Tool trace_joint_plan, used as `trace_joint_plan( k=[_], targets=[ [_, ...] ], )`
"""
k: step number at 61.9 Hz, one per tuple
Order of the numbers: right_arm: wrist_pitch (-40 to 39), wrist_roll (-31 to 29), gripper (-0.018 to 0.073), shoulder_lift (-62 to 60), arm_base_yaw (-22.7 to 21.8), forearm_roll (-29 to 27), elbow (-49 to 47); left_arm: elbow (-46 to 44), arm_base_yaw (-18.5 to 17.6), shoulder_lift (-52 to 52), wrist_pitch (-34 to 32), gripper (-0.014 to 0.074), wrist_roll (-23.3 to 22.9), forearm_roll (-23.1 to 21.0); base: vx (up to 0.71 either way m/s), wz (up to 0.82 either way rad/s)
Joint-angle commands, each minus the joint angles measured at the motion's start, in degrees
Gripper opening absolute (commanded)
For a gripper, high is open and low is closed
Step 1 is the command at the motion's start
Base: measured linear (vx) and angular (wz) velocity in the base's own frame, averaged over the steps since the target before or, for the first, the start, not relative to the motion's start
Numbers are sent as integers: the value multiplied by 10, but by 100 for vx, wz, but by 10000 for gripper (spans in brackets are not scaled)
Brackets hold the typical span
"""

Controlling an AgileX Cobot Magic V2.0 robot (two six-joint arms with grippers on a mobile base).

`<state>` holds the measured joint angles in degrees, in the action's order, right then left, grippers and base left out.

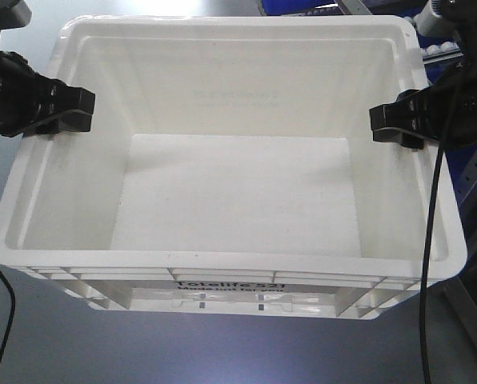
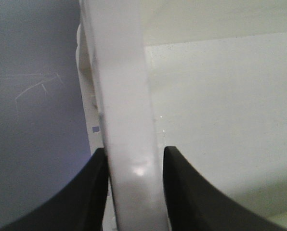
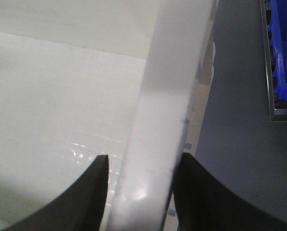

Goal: Move bin from left to right shelf
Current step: 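Keep the tote gripped in both grippers while the base drives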

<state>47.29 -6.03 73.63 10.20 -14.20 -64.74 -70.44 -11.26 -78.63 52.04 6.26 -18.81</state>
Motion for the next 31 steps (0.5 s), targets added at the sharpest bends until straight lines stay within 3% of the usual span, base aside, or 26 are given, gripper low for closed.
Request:
trace_joint_plan(
  k=[1,31],
  targets=[
    [-70,-10,-8,-20,-3,3,-22,-21,-4,30,-23,-1,21,-42,41,-5],
    [-71,-10,-8,-20,-3,3,-22,-21,-4,30,-23,-1,21,-42,43,2]
  ],
)
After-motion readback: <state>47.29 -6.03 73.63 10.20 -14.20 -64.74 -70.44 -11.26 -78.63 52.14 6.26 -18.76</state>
